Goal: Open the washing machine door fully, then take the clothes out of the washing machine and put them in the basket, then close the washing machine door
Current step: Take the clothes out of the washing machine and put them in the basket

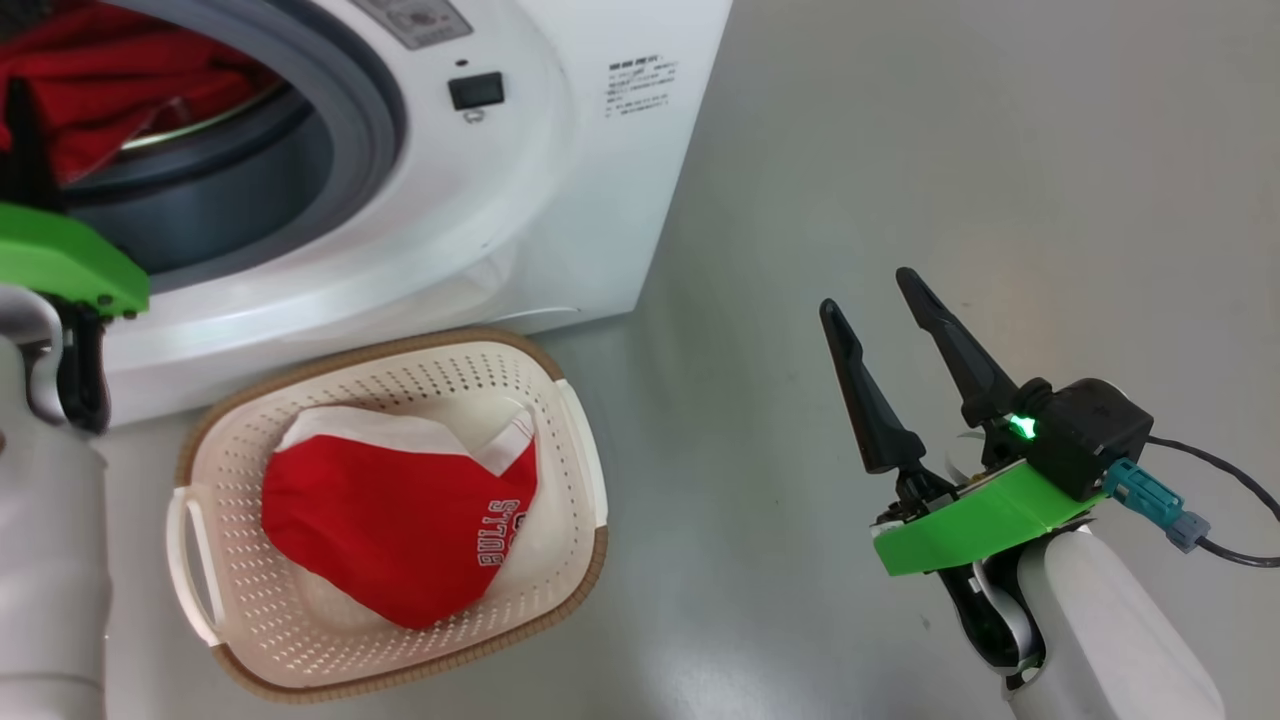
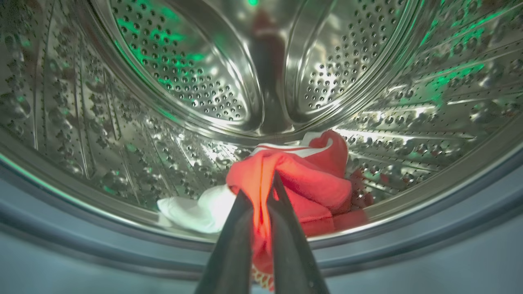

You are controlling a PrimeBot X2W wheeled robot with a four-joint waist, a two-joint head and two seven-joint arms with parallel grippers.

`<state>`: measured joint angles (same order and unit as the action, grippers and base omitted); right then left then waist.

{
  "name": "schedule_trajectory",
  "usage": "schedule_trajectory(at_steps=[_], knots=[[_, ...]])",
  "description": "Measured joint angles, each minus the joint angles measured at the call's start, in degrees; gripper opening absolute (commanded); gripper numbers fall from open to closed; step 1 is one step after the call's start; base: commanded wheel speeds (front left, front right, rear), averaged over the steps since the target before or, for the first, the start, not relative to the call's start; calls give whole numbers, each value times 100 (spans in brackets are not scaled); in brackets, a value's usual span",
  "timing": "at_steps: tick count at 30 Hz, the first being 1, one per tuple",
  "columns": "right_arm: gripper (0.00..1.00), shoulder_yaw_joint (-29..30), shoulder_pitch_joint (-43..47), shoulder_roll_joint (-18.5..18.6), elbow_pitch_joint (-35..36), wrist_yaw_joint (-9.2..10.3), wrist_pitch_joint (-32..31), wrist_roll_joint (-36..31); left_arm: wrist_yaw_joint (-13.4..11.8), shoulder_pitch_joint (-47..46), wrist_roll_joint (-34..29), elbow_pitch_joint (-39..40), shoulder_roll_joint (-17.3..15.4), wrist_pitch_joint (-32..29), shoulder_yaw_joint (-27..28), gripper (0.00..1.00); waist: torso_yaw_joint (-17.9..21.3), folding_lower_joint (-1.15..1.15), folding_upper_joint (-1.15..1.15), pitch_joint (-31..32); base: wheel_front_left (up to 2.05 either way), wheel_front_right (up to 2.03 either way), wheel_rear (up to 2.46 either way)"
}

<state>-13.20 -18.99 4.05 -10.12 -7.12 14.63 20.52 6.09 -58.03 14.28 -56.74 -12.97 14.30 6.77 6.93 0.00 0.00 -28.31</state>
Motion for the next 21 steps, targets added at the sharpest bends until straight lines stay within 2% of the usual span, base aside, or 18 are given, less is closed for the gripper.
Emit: schedule_trajectory(at_steps=[4,10,21], knots=[[100,-16,4,34,-29,0,0,0,8,594,52,949,136,1,180,0,-65,0,0,160,0,0,0],[100,-13,31,109,-66,0,0,1,51,1312,52,1816,336,1,298,0,-108,0,0,392,0,0,0],[100,-13,279,135,-123,0,0,27,102,2406,94,2795,503,1,300,0,-191,0,0,873,0,0,0]])
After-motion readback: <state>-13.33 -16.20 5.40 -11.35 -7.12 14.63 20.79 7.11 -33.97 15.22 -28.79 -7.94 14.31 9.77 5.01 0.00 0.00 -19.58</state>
